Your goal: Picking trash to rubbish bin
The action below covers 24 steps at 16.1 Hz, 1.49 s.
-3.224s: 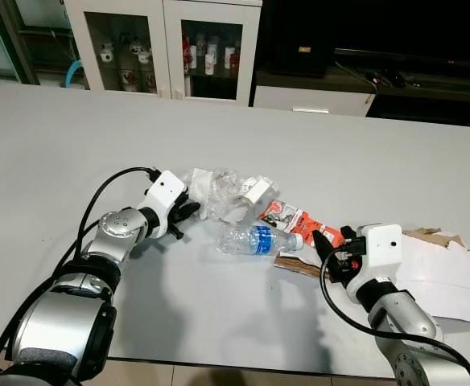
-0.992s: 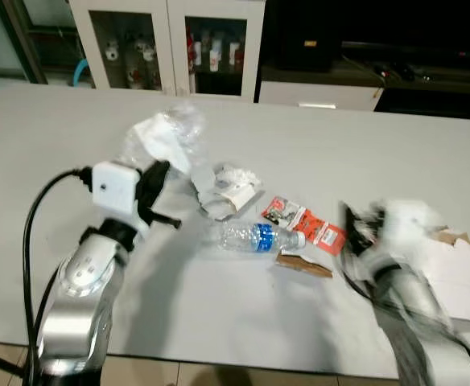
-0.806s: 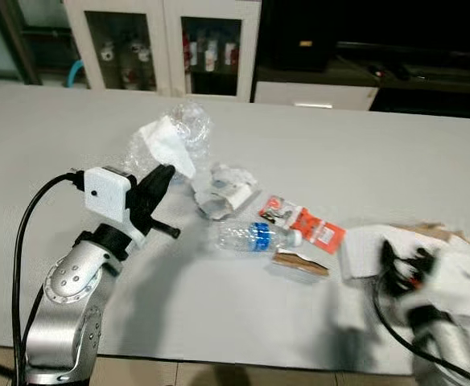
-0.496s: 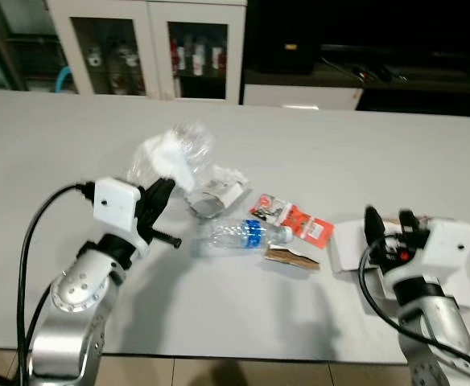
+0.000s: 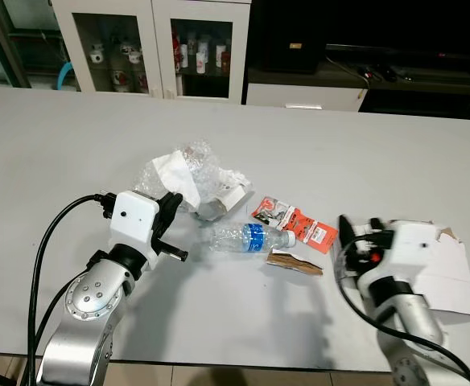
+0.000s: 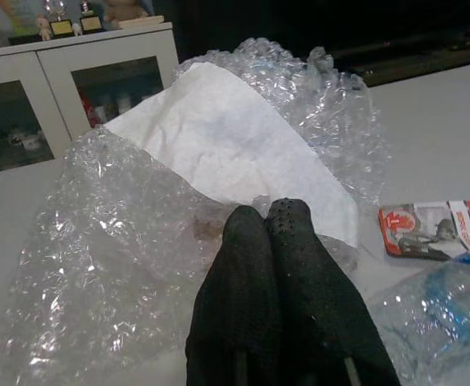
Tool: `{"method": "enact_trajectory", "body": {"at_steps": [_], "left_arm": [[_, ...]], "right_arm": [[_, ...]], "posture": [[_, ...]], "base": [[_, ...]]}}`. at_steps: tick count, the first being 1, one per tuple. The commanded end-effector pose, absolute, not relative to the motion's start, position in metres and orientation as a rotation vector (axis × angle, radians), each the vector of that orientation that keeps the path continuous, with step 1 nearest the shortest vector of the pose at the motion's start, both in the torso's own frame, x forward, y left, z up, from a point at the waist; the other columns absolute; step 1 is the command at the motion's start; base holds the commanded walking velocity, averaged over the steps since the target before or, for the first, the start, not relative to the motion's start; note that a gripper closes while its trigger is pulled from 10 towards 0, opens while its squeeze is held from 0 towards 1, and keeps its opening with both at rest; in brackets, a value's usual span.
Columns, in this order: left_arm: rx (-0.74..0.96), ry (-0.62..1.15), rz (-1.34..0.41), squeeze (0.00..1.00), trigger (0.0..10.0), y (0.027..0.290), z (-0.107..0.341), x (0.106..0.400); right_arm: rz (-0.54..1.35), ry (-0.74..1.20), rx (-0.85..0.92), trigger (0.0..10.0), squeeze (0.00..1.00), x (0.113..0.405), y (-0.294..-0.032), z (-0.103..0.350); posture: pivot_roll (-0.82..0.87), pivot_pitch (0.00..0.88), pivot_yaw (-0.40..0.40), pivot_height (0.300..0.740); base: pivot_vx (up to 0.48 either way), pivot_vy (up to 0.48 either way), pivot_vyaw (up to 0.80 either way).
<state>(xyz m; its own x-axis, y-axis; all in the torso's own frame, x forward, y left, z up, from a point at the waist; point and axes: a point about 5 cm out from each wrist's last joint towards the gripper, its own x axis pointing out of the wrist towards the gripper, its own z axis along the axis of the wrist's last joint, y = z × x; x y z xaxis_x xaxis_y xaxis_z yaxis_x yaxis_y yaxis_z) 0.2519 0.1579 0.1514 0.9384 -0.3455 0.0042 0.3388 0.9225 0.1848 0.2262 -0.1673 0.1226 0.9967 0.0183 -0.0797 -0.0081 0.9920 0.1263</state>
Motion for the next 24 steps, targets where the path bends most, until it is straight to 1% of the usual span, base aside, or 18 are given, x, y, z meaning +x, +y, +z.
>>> {"method": "enact_trajectory", "body": {"at_steps": [1, 2, 8, 11, 14, 17, 20, 23, 24], "left_arm": [[0.204, -0.026, -0.355, 0.0, 10.0, 0.155, 0.151, 0.254], [0.206, -0.025, -0.356, 0.0, 10.0, 0.155, 0.151, 0.254], [0.229, -0.029, -0.349, 0.0, 10.0, 0.155, 0.15, 0.257], [0.24, -0.019, -0.337, 0.0, 10.0, 0.158, 0.145, 0.258], [0.232, -0.017, -0.336, 0.0, 10.0, 0.157, 0.147, 0.255], [0.216, -0.01, -0.323, 0.0, 10.0, 0.155, 0.144, 0.253], [0.221, -0.022, -0.306, 0.0, 10.0, 0.152, 0.143, 0.25], [0.222, -0.039, -0.302, 0.0, 10.0, 0.151, 0.147, 0.25], [0.224, -0.043, -0.298, 0.0, 10.0, 0.152, 0.149, 0.25]], "right_arm": [[0.028, 0.113, 0.128, 10.0, 0.0, 0.227, -0.164, 0.118], [0.029, 0.12, 0.131, 10.0, 0.0, 0.226, -0.163, 0.116], [0.044, 0.139, 0.121, 10.0, 0.0, 0.23, -0.16, 0.11], [0.043, 0.167, 0.105, 10.0, 0.0, 0.23, -0.164, 0.101], [0.053, 0.174, 0.114, 10.0, 0.0, 0.23, -0.163, 0.104], [0.061, 0.193, 0.095, 10.0, 0.0, 0.231, -0.166, 0.098], [0.079, 0.193, 0.049, 10.0, 0.0, 0.239, -0.162, 0.098], [0.07, 0.19, 0.084, 10.0, 0.0, 0.245, -0.161, 0.099], [0.069, 0.188, 0.095, 10.0, 0.0, 0.247, -0.159, 0.098]], "posture": [[-0.04, 0.0, -0.029, 0.74], [-0.04, 0.0, -0.028, 0.74], [-0.02, 0.0, -0.043, 0.74], [-0.02, 0.0, -0.052, 0.74], [-0.02, 0.0, -0.054, 0.74], [0.0, 0.0, -0.064, 0.74], [0.0, 0.0, -0.066, 0.74], [0.01, 0.0, -0.068, 0.74], [0.02, 0.0, -0.066, 0.74]], "base": [[0.0, 0.0, 0.0], [0.0, 0.0, 0.0], [-0.278, 0.0, 0.0], [-0.305, 0.0, 0.0], [-0.287, 0.0, 0.0], [0.0, 0.0, 0.0], [0.0, 0.0, 0.0], [0.0, 0.0, 0.0], [0.315, 0.0, -0.41]]}}
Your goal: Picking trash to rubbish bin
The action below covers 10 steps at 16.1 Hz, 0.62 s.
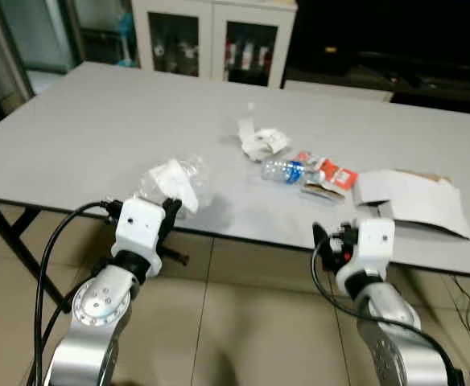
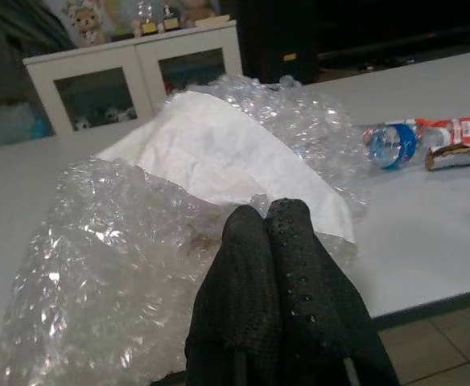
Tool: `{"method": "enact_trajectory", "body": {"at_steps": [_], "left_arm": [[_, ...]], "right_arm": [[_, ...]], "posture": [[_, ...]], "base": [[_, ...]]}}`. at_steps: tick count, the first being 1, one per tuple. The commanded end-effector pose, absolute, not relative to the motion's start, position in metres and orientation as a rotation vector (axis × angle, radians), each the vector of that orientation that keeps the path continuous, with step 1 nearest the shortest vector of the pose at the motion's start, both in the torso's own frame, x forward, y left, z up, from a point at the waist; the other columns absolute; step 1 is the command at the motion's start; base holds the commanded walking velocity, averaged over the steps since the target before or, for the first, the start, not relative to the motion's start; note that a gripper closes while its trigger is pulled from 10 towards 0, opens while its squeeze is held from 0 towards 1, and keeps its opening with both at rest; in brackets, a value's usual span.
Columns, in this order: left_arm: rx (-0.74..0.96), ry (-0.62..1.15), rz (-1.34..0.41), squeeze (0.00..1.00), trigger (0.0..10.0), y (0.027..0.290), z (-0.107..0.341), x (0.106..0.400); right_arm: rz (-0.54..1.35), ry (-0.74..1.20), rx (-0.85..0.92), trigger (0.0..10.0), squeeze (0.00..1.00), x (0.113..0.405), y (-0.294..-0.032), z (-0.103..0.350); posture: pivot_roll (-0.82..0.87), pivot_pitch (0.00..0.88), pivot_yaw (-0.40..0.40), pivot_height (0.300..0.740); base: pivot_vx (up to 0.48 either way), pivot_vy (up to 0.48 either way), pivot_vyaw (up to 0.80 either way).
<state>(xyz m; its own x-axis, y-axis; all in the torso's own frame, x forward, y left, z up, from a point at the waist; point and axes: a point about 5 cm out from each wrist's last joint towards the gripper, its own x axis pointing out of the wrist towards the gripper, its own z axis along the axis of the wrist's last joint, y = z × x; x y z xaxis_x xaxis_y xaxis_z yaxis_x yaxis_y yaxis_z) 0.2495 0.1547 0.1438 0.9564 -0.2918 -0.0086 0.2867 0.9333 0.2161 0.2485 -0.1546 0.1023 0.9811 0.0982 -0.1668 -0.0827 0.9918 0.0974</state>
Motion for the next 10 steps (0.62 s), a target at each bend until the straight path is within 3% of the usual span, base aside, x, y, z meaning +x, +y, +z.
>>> {"method": "enact_trajectory", "body": {"at_steps": [1, 10], "left_arm": [[0.223, -0.049, -0.291, 0.0, 10.0, 0.154, 0.151, 0.251], [0.249, -0.062, -0.281, 0.0, 10.0, 0.158, 0.155, 0.257]], "right_arm": [[0.07, 0.187, 0.097, 10.0, 0.0, 0.249, -0.158, 0.098], [0.035, 0.167, 0.125, 10.0, 0.0, 0.26, -0.16, 0.099]], "posture": [[0.02, 0.0, -0.065, 0.74], [0.03, 0.0, -0.064, 0.74]], "base": [[0.368, 0.0, -0.48], [0.414, 0.0, -0.51]]}}
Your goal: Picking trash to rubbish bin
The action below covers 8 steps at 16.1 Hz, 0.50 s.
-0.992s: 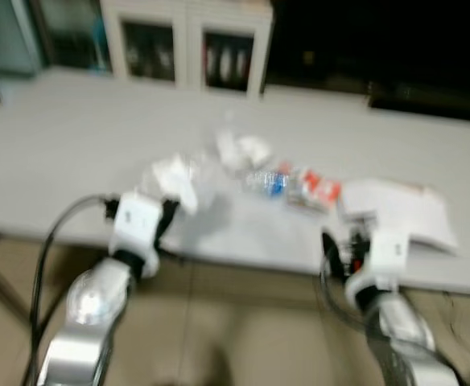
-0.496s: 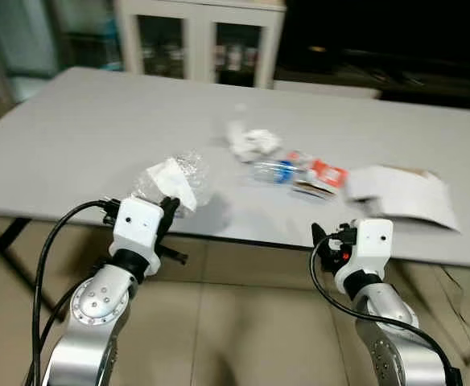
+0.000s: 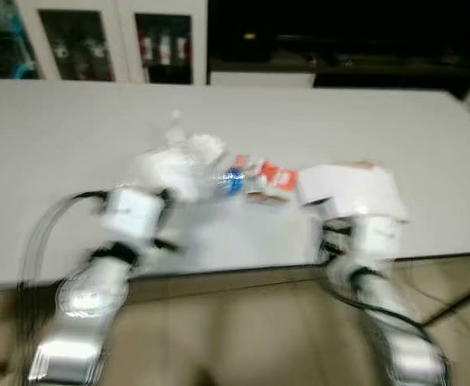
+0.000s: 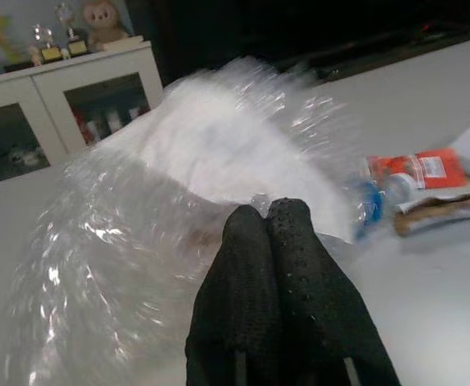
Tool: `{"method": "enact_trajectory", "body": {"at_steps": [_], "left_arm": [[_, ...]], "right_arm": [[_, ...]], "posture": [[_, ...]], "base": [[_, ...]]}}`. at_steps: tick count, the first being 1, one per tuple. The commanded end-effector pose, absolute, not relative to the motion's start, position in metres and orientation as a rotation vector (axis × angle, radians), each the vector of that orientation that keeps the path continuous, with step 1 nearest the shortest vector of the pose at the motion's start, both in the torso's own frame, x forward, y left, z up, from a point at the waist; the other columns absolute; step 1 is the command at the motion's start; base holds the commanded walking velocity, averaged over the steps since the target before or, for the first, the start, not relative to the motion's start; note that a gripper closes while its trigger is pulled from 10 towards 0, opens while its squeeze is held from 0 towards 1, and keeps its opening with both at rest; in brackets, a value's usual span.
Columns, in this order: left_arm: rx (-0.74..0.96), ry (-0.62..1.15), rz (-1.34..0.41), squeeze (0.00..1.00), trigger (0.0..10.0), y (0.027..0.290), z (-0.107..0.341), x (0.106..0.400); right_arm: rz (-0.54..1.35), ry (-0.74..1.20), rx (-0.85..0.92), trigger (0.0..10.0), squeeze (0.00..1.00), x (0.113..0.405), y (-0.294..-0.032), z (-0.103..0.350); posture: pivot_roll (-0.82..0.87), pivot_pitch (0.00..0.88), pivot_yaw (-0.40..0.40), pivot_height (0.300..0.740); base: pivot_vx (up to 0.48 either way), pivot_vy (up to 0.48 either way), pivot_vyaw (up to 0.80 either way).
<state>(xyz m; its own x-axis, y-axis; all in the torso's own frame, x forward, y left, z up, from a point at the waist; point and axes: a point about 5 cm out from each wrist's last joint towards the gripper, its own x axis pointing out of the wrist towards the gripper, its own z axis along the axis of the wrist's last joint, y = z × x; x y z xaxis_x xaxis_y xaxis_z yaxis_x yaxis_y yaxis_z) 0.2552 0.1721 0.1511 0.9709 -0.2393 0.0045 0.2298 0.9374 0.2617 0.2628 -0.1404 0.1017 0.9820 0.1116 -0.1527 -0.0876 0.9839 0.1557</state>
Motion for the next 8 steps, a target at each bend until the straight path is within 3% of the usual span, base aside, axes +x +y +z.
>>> {"method": "enact_trajectory", "body": {"at_steps": [1, 5, 6, 7, 8], "left_arm": [[0.251, -0.064, -0.28, 0.0, 10.0, 0.159, 0.156, 0.257], [0.267, -0.067, -0.278, 0.0, 10.0, 0.161, 0.157, 0.257], [0.254, -0.079, -0.28, 0.0, 10.0, 0.162, 0.159, 0.255], [0.253, -0.081, -0.288, 0.0, 10.0, 0.163, 0.159, 0.252], [0.25, -0.085, -0.298, 0.0, 10.0, 0.163, 0.16, 0.251]], "right_arm": [[0.033, 0.168, 0.13, 10.0, 0.0, 0.261, -0.16, 0.098], [0.016, 0.153, 0.179, 10.0, 0.0, 0.264, -0.157, 0.097], [-0.017, 0.134, 0.243, 10.0, 0.0, 0.256, -0.159, 0.095], [-0.041, 0.105, 0.31, 10.0, 1.0, 0.245, -0.161, 0.094], [-0.052, 0.093, 0.341, 10.0, 1.0, 0.239, -0.163, 0.092]], "posture": [[0.03, 0.0, -0.065, 0.74], [0.05, 0.0, -0.07, 0.74], [0.05, 0.0, -0.069, 0.74], [0.05, 0.0, -0.068, 0.74], [0.05, 0.0, -0.066, 0.74]], "base": [[0.42, 0.0, -0.41], [0.422, 0.0, 0.0], [0.0, 0.0, 0.0], [0.0, 0.0, 0.0], [0.0, 0.0, 0.0]]}}
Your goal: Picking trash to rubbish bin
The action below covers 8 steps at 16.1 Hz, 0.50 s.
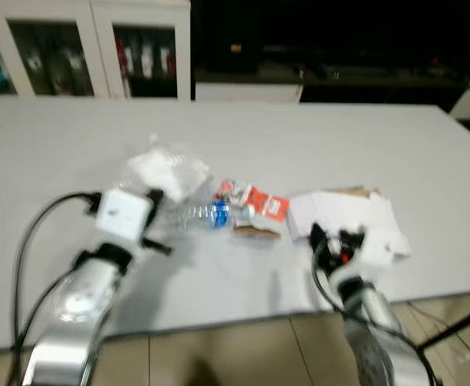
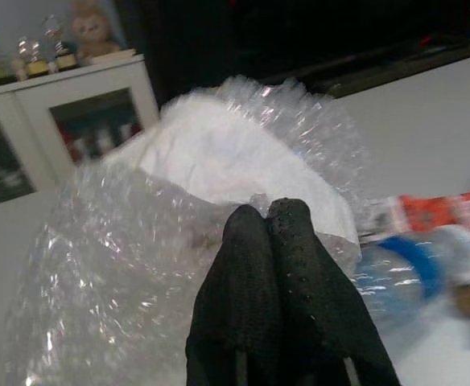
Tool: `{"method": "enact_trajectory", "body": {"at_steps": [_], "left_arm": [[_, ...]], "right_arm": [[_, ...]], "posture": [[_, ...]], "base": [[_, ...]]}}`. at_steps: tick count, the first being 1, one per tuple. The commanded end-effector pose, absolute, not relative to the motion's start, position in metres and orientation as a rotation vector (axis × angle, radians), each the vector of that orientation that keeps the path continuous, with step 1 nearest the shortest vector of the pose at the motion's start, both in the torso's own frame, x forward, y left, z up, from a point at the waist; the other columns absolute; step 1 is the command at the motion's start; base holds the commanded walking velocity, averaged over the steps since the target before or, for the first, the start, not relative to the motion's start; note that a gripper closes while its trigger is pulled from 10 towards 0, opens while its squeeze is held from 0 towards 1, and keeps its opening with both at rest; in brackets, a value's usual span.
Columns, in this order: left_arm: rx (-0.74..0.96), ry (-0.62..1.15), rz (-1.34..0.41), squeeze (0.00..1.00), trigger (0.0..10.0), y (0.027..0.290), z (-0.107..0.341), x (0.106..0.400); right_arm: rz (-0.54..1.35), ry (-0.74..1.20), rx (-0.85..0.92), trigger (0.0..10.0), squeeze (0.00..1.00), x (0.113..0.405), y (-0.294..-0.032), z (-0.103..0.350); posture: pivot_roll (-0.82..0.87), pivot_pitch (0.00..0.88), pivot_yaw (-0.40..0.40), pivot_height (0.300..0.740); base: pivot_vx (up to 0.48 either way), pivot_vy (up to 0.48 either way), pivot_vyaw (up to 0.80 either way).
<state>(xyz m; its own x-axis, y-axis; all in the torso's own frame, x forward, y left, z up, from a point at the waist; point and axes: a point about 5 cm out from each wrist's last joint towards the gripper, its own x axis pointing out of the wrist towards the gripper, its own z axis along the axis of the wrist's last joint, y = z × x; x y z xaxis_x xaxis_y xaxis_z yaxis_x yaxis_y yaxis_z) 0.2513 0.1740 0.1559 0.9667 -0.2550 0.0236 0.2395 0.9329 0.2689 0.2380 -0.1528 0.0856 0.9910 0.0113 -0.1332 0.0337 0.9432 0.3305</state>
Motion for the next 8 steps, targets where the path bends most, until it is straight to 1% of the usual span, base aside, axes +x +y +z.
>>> {"method": "enact_trajectory", "body": {"at_steps": [1, 2, 4, 6, 7, 8], "left_arm": [[0.226, -0.096, -0.339, 0.0, 10.0, 0.162, 0.16, 0.247], [0.216, -0.096, -0.363, 0.0, 10.0, 0.161, 0.16, 0.245], [0.178, -0.098, -0.436, 0.0, 10.0, 0.159, 0.164, 0.239], [0.178, -0.099, -0.444, 0.0, 10.0, 0.16, 0.164, 0.238], [0.178, -0.098, -0.451, 0.0, 10.0, 0.16, 0.164, 0.238], [0.178, -0.099, -0.461, 0.0, 10.0, 0.158, 0.164, 0.239]], "right_arm": [[-0.075, 0.099, 0.382, 10.0, 1.0, 0.229, -0.167, 0.086], [-0.087, 0.118, 0.374, 10.0, 1.0, 0.226, -0.168, 0.082], [-0.183, 0.079, 0.434, 10.0, 1.0, 0.217, -0.184, 0.087], [-0.24, 0.039, 0.471, 10.0, 1.0, 0.211, -0.192, 0.091], [-0.289, 0.074, 0.497, 10.0, 1.0, 0.207, -0.197, 0.086], [-0.323, 0.166, 0.563, 10.0, 1.0, 0.209, -0.199, 0.073]], "posture": [[0.06, 0.0, -0.064, 0.74], [0.06, 0.0, -0.064, 0.74], [0.06, 0.0, -0.06, 0.74], [0.05, 0.0, -0.055, 0.74], [0.05, 0.0, -0.05, 0.74], [0.05, 0.0, -0.05, 0.74]], "base": [[0.0, 0.0, 0.0], [0.0, 0.0, 0.0], [0.0, 0.0, 0.0], [0.0, 0.0, 0.0], [0.0, 0.0, 0.0], [0.0, 0.0, 0.0]]}}
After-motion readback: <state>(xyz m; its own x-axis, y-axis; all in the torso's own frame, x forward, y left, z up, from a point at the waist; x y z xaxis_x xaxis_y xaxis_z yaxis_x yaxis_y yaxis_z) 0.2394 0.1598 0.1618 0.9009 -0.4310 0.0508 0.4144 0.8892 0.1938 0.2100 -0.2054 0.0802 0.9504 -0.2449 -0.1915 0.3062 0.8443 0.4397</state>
